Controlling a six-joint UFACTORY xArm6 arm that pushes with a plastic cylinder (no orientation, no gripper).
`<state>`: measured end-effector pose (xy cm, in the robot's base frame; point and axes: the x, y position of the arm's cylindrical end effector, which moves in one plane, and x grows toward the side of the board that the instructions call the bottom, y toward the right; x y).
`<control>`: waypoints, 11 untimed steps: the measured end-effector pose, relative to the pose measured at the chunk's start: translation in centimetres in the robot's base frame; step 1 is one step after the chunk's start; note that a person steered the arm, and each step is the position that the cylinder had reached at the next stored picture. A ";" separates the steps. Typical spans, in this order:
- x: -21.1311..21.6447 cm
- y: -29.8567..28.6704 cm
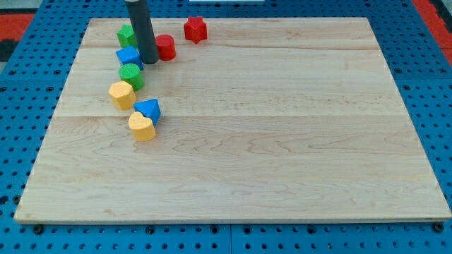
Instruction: Move the blue cube to the top left side of the board
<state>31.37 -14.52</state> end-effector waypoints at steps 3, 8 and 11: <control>4.5 -3.5; -2.8 -9.7; -6.1 -8.9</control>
